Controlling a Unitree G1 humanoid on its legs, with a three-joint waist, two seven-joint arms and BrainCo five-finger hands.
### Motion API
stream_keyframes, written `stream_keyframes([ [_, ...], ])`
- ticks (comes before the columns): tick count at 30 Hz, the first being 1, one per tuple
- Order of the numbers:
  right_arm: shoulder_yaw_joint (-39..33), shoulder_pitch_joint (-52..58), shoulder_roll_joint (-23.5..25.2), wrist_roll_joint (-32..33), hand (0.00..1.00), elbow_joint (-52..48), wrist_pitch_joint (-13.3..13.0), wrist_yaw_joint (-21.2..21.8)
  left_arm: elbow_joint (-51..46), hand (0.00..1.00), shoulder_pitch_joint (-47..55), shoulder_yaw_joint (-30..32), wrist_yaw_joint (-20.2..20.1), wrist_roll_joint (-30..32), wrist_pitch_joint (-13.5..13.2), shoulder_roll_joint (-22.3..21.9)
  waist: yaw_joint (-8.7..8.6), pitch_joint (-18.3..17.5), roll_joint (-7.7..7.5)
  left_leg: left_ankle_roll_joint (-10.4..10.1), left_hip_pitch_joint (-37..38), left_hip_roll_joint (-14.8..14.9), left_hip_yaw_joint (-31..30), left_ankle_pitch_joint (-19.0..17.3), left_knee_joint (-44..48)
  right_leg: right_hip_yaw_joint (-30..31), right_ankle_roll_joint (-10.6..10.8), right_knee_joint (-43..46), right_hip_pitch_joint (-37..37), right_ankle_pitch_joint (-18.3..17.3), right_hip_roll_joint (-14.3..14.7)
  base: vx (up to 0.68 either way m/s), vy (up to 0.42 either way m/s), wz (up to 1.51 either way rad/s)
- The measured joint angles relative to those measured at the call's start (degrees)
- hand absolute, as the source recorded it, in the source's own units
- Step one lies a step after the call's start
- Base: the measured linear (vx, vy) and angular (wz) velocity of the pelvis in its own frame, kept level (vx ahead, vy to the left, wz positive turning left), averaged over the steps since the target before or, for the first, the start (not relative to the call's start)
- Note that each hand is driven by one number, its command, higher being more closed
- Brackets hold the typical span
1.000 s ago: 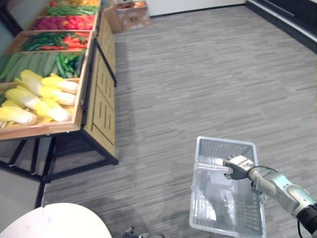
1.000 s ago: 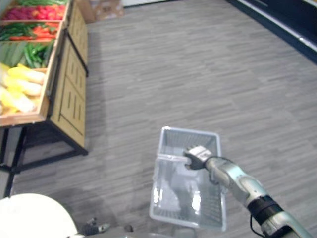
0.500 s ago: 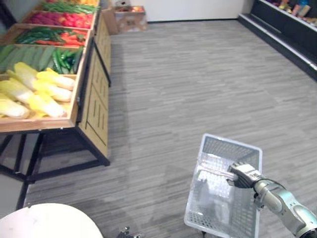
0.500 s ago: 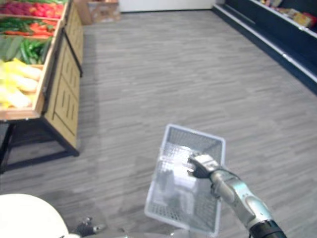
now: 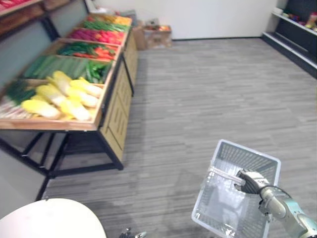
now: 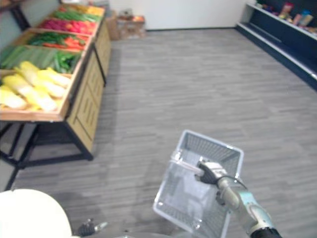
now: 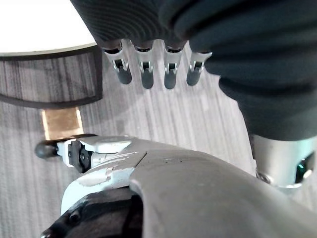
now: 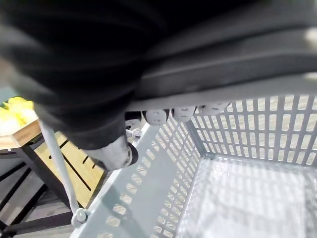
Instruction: Pick vegetable in the basket
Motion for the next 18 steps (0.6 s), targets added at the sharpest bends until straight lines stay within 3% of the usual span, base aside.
stream_keyframes([
  [1, -0.01, 0.23, -0.06, 0.00, 1.00, 0.00, -0.05, 0.00, 0.22, 0.00, -0.03, 0.06, 0.01, 0.00, 0.00, -0.03, 0.20, -0.18, -0.26, 0.05, -1.15, 0.31, 0.29, 2.36, 0.50, 0.03, -0.43, 0.14, 0.84, -0.18, 0.03, 0.08, -0.120, 0.30],
  [2, -0.31, -0.07, -0.04, 0.03, 1.00, -0.47, 0.00, -0.06, -0.05, 0.00, -0.21, 0.17, 0.12, -0.08, -0.50, 0.37, 0.11, 0.53, -0.58, 0.70, -4.09, 0.76, 2.10, 5.27, 3.82, -0.69, -2.49, 6.73, -1.02, -2.07, -1.10, 0.14, -0.116, 0.59],
  [3, -1.46, 0.01, 0.21, 0.08, 1.00, -0.28, 0.48, -0.26, -0.37, 0.00, -0.41, 0.56, 0.19, -0.36, -0.87, 0.48, -0.43, 1.03, -1.01, 1.72, -6.84, 0.89, 4.61, -0.52, 3.06, -1.39, -2.48, 7.45, -1.61, -5.74, -2.01, 0.11, -0.085, 0.61],
  [4, -1.46, -0.13, 0.33, 0.09, 1.00, 0.07, 1.17, -0.27, -0.71, 0.00, -0.86, 0.56, 0.19, -0.36, -0.72, 0.42, -0.39, 1.09, -0.90, 1.68, -7.25, 1.07, 6.09, -2.17, -0.35, -1.51, -2.43, 7.23, -1.79, -5.78, -2.17, 0.02, -0.032, 0.45],
  [6, -1.49, -0.46, 0.57, 0.08, 1.00, 0.44, 1.54, -0.37, -0.68, 0.00, -0.07, 0.52, 0.30, -0.28, -0.69, -0.03, 0.20, 1.08, -0.19, 0.60, -7.05, 0.89, 8.54, -2.10, -15.94, -1.79, -2.49, 5.80, -2.67, -5.73, -1.88, 0.04, 0.018, 0.12],
  [8, -1.54, -1.20, 0.73, 0.01, 1.00, 0.47, 1.64, -1.37, -0.13, 0.00, 1.11, 0.53, 0.60, -0.17, -0.56, -0.94, 0.25, 1.35, 1.35, -0.15, -4.29, 1.40, 8.97, 1.08, -35.06, -1.59, -2.46, 4.40, -2.38, -5.73, -0.46, 0.21, 0.133, -0.04],
  [9, -1.55, -1.28, 0.75, 0.01, 1.00, 0.48, 1.67, -1.56, -0.08, 0.00, 1.37, 0.53, 0.83, -0.15, -0.44, -1.24, 0.26, 1.18, 1.79, -0.29, -3.96, 1.72, 8.87, 1.76, -37.21, -1.50, -2.42, 4.33, -2.31, -5.76, -0.12, 0.25, 0.187, -0.19],
  [10, -1.33, -2.04, 1.58, -0.04, 1.00, 1.02, 1.95, -1.65, -0.09, 0.00, 1.61, 0.65, 1.30, -0.15, -0.19, -1.54, 0.53, 1.33, 1.64, -0.34, -3.58, 1.45, 9.38, 5.51, -36.90, -0.38, -1.81, 3.76, -1.63, -6.12, -0.41, 0.36, 0.241, -0.28],
  [11, -1.22, -2.87, 2.36, -0.09, 1.00, 1.25, 2.14, -1.67, -0.11, 0.00, 1.75, 1.17, 1.56, 0.05, 0.05, -1.40, 0.86, 1.20, 1.62, 0.21, -3.57, 0.33, 9.40, 5.62, -34.42, 0.47, -1.53, 2.13, -0.49, -6.14, -1.45, 0.33, 0.202, -0.33],
  [13, -1.21, -3.55, 3.00, -0.09, 1.00, 1.31, 2.16, -1.76, -0.21, 0.00, 1.73, 1.67, 1.87, 0.27, 0.11, -1.21, 1.17, 0.99, -0.10, 2.49, -4.33, -1.92, 11.33, 1.26, -30.32, 2.29, -0.48, 0.47, 0.59, -5.52, -4.09, 0.39, 0.223, -0.31],
  [15, -1.39, -3.44, 3.05, -0.10, 1.00, 1.31, 2.30, -2.03, 0.06, 0.00, 1.68, 2.04, 2.08, 0.32, 0.29, -0.39, 1.43, 0.58, -1.12, 3.40, -3.75, -4.21, 13.22, -1.47, -28.90, 5.52, 1.16, 3.08, -0.46, -4.46, -6.48, 0.35, 0.205, -0.20],
  [17, -2.79, -3.50, 4.08, -0.10, 1.00, 1.30, 2.75, -2.34, 0.25, 0.00, 1.70, 1.96, 2.12, 0.41, 0.50, -0.32, 1.27, 0.57, -1.47, 5.20, -0.97, -6.35, 14.30, -3.00, -29.79, 8.61, 2.64, 12.92, -4.06, -3.29, -8.47, 0.44, 0.241, -0.09],
  [18, -3.36, -3.75, 5.38, -0.15, 1.00, 1.26, 2.86, -2.65, 0.16, 0.00, 1.69, 1.54, 2.07, 0.43, 0.53, 0.20, 0.98, 0.56, -2.09, 6.10, 1.78, -7.32, 15.10, -4.51, -30.64, 10.51, 2.75, 25.84, -9.39, -0.12, -9.34, 0.48, 0.234, -0.05],
])
